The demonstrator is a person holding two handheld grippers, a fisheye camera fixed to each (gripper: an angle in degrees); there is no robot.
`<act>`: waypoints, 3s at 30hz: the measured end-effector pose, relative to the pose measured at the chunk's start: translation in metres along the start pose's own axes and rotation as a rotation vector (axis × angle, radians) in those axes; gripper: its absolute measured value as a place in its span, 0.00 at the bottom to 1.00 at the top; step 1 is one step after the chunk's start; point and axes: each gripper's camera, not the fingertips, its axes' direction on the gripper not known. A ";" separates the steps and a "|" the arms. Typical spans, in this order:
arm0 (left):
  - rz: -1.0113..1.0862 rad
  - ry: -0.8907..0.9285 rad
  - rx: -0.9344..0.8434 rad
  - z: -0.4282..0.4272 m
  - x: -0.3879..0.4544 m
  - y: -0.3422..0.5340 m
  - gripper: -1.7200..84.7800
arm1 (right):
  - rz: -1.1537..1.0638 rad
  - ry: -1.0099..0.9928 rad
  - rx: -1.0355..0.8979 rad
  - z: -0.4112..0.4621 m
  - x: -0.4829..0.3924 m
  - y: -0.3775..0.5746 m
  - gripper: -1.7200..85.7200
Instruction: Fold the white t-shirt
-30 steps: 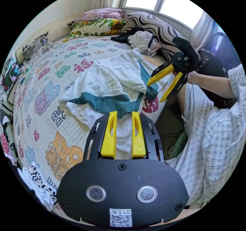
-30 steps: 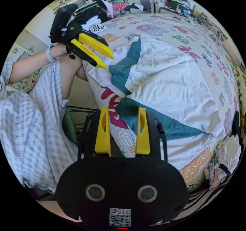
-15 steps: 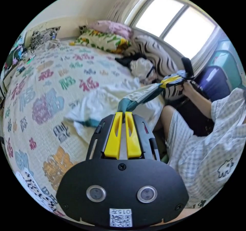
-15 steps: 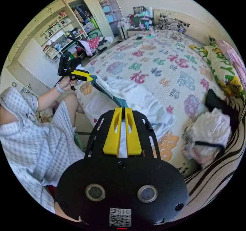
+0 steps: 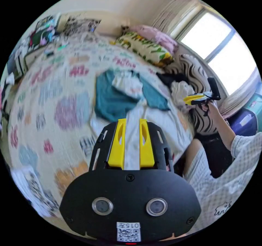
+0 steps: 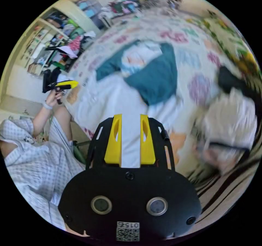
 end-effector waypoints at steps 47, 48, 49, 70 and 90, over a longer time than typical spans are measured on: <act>0.203 -0.152 -0.158 -0.040 0.013 -0.123 0.15 | -0.069 0.021 -0.066 -0.050 0.015 0.006 0.18; 0.201 -0.170 -0.171 -0.030 0.010 -0.133 0.15 | -0.075 0.047 -0.116 -0.038 0.017 -0.003 0.17; 0.201 -0.186 -0.198 -0.020 0.006 -0.140 0.15 | -0.075 0.062 -0.143 -0.033 0.019 -0.007 0.17; -0.291 -0.150 0.027 -0.184 -0.251 -0.197 0.02 | 0.542 0.111 0.181 -0.219 0.244 0.059 0.03; -0.322 -0.015 0.055 -0.184 -0.287 -0.117 0.16 | 0.517 -0.026 0.119 -0.160 0.264 0.120 0.18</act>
